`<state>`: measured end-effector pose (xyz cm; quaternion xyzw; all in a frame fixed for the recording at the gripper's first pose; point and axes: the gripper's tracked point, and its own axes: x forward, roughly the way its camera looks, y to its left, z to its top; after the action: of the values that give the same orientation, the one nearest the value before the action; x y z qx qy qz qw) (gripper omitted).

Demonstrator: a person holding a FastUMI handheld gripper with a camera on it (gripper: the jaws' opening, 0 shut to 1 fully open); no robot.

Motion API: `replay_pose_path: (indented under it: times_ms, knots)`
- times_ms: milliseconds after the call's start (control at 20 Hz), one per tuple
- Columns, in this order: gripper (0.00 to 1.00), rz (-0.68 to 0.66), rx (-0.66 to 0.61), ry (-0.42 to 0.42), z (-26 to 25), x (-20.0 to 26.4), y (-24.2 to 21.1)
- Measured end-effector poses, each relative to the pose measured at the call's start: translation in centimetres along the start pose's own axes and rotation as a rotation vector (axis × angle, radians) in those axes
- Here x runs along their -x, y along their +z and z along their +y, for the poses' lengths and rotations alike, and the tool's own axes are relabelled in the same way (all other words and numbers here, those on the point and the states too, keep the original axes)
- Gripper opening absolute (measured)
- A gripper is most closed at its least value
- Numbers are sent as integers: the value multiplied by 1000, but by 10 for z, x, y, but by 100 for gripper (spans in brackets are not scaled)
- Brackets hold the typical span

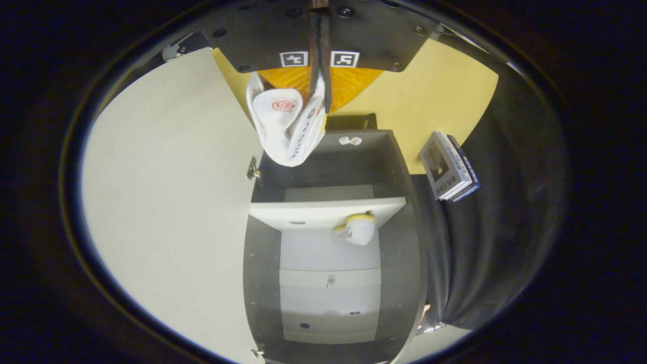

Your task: Open the shoe cabinet door, grab the shoes and put them into the shoe cabinet, then close the shoe cabinet door.

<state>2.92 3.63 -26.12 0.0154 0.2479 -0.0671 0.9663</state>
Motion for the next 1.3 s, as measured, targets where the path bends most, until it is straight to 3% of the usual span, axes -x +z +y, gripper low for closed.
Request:
replay_pose_path:
  times_ms: [400, 750, 1300]
  knots:
    - [2, -105, 21, 34, -5, -32, 115]
    - [2, -145, 46, 58, -28, -125, 199]
    - [2, -61, 62, 84, -36, -244, 213]
